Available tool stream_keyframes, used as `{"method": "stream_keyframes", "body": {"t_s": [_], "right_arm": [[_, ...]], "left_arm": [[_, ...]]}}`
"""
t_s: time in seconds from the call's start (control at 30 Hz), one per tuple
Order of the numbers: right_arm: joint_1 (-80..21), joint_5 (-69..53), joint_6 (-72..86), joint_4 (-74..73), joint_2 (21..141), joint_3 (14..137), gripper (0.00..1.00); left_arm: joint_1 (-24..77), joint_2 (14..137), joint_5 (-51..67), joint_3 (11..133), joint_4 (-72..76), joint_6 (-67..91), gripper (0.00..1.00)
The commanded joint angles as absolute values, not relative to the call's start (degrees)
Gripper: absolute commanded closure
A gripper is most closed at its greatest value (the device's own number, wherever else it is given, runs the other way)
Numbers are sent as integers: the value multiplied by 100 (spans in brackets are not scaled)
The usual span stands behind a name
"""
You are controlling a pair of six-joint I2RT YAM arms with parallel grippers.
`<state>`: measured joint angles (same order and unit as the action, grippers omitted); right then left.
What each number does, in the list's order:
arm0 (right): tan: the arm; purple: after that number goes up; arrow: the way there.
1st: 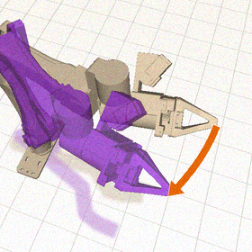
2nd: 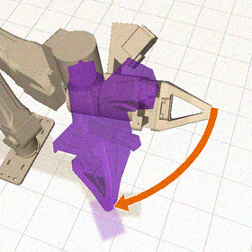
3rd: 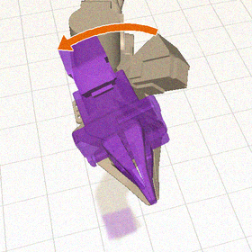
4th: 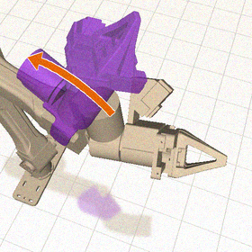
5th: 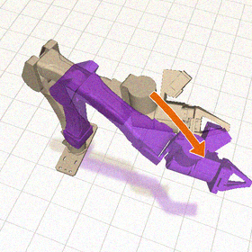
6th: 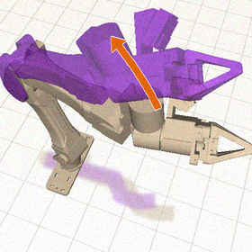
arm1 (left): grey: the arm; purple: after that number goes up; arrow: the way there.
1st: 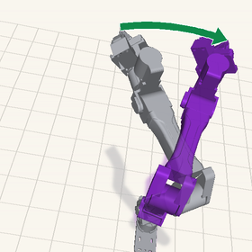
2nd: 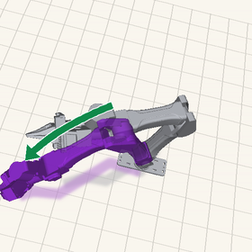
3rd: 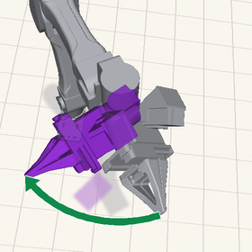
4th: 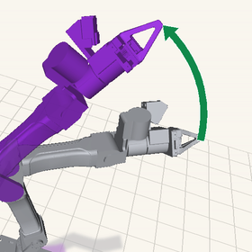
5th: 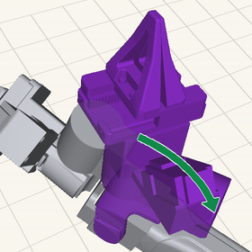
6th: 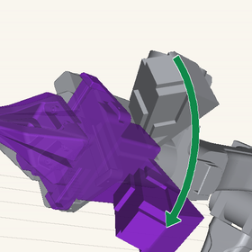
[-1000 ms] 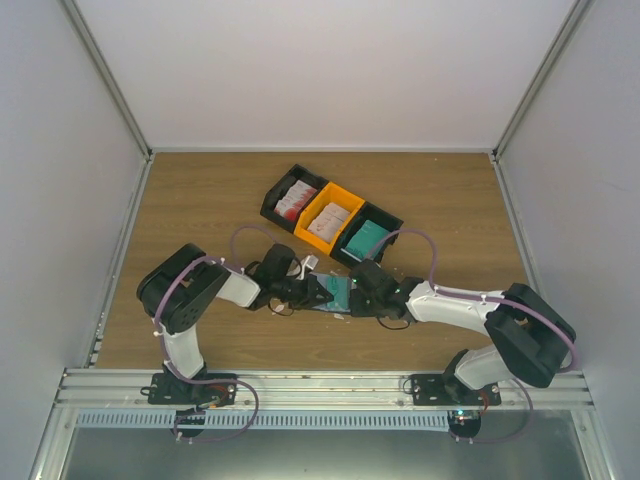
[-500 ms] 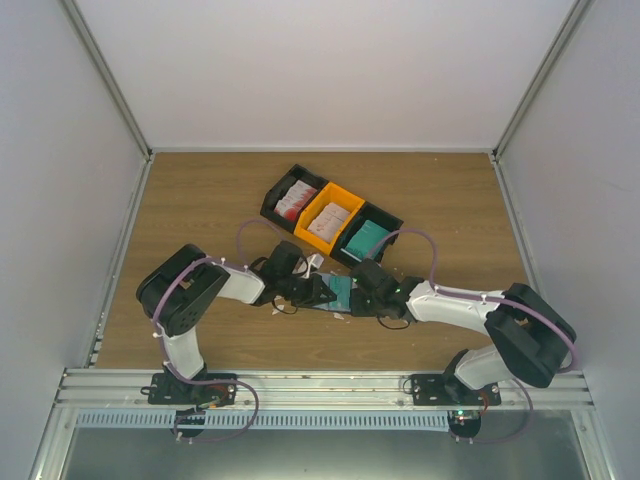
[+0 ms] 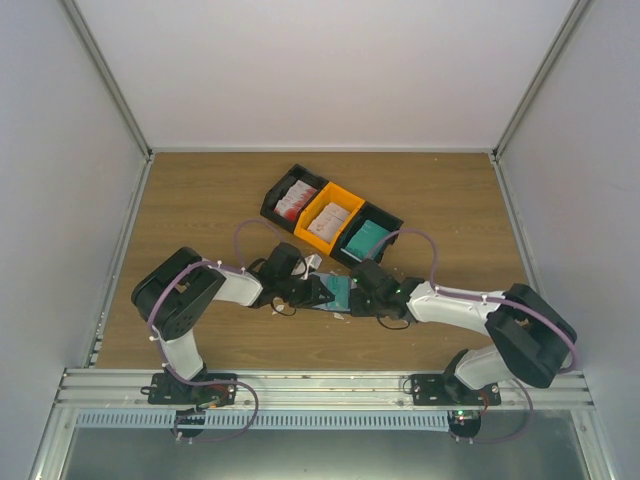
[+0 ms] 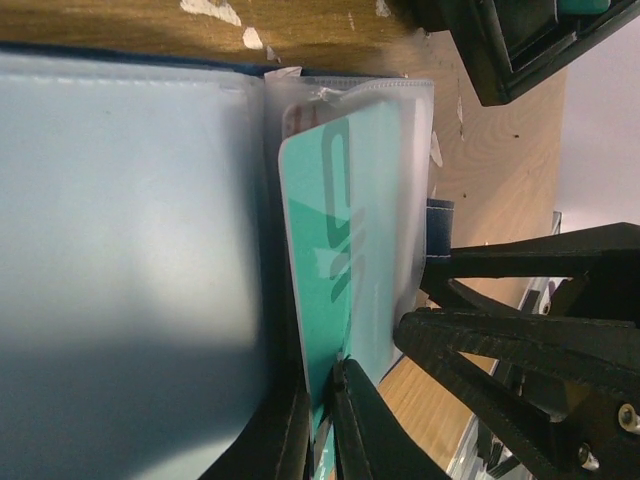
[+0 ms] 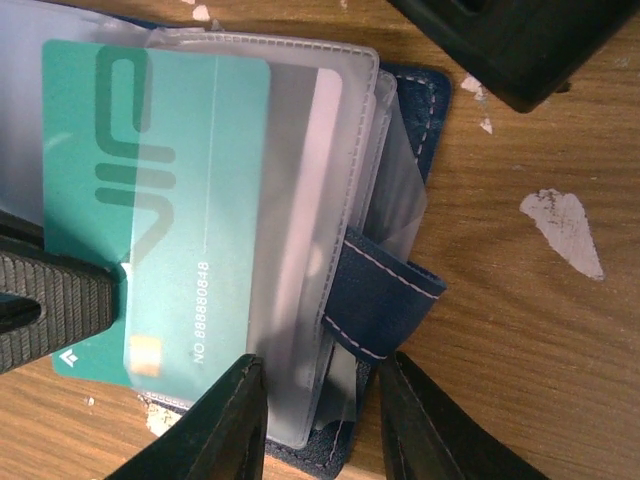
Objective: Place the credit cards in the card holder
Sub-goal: Insert the credit card into the card holder.
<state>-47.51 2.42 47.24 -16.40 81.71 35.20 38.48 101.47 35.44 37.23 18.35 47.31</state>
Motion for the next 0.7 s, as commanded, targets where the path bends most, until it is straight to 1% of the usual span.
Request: {"method": "stream_keyframes", "body": {"t_s": [0.0,0.17,0.43,0.53,0.67], "right_arm": [[-4729,24,4700,-1636,8113,3295,64],[-4718,-216,4685,-1445,7986,3287,57],[-4711,-28,4733,-1560,7897,3348,56],[-4703,176,4815,-1691,7785,3357,56],[-4694,336,4868,-1808,7547,3353,52]], "left_arm": [[3806,10313,3448,3707,1642,4551,90],[3878,10418,3499,3926,1424,4318,85],[4063,10334,3404,4096,1150,4062,78],[4085,10192,3167,4105,922,4014,72],[4109,9830,2819,4124,512,3887,60]]}}
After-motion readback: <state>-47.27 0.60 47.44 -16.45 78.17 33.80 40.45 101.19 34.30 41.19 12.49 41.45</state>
